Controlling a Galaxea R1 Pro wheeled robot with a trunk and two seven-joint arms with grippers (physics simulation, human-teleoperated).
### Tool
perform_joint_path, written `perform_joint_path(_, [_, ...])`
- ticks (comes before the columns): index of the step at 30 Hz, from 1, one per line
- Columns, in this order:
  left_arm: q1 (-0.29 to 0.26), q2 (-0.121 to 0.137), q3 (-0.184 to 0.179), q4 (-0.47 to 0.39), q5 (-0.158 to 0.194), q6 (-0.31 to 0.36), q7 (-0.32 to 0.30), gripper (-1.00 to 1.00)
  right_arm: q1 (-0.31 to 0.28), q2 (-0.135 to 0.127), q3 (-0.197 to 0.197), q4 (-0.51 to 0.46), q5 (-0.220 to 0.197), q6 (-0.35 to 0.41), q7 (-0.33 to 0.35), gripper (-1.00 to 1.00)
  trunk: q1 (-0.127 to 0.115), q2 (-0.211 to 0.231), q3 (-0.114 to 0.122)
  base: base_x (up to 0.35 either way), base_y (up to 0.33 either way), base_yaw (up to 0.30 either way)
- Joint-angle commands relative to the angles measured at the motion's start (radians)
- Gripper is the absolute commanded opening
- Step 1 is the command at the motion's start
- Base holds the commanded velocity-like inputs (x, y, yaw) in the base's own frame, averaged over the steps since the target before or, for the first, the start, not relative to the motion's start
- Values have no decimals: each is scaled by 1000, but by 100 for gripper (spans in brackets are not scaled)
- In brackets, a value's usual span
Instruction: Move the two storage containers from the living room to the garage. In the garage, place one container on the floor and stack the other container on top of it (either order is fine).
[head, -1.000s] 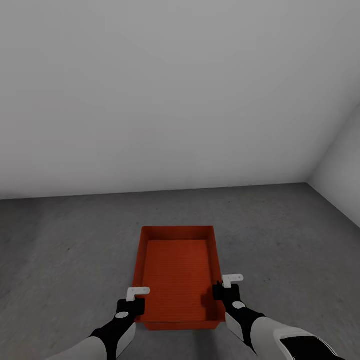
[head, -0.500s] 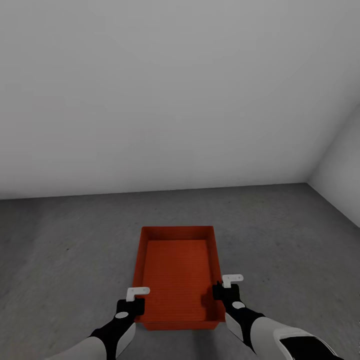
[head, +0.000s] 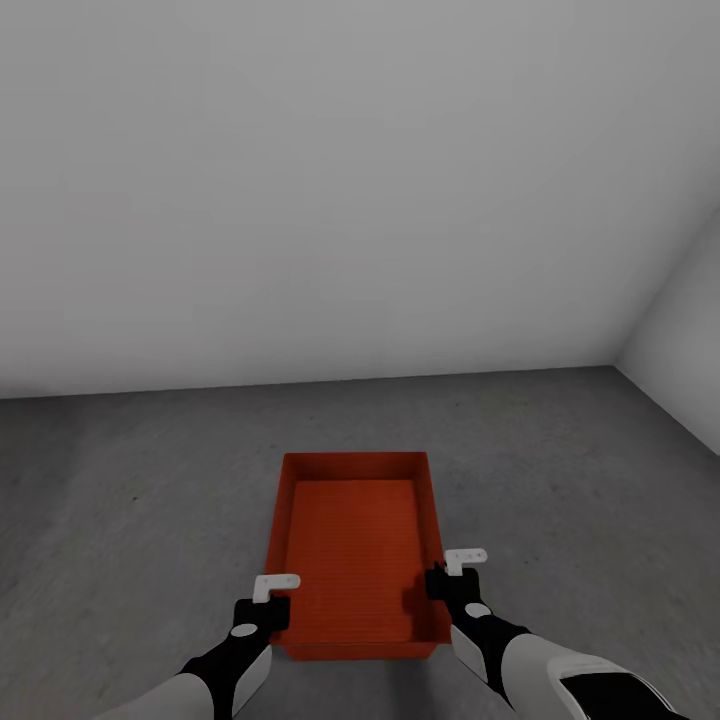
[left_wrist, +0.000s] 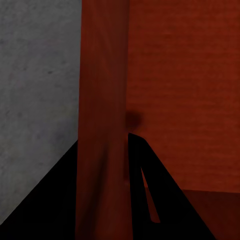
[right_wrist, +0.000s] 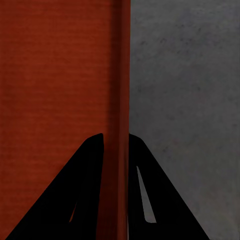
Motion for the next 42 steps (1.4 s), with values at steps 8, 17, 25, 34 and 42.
perform_joint_path(8, [0,9,39,5,20,-5,16,-100,-2,-1,-40,-1,-9,-19,-19,-100,0,0,-1,0,0,0])
perform_joint_path(17, [0,8,39,4,20,-5,18,-100,-2,-1,-40,-1,-9,-19,-19,-100,0,0,-1,0,0,0])
perform_joint_path(25, [0,8,39,4,20,-5,18,-100,-2,0,-40,-1,-9,-19,-19,-100,0,0,-1,0,0,0])
perform_joint_path(34, [0,8,39,4,20,-5,17,-100,-2,0,-40,-1,-9,-18,-19,-100,0,0,-3,0,0,0])
perform_joint_path(42, [0,8,39,4,20,-5,17,-100,-2,0,-40,-2,-9,-17,-20,-100,0,0,-14,0,0,0])
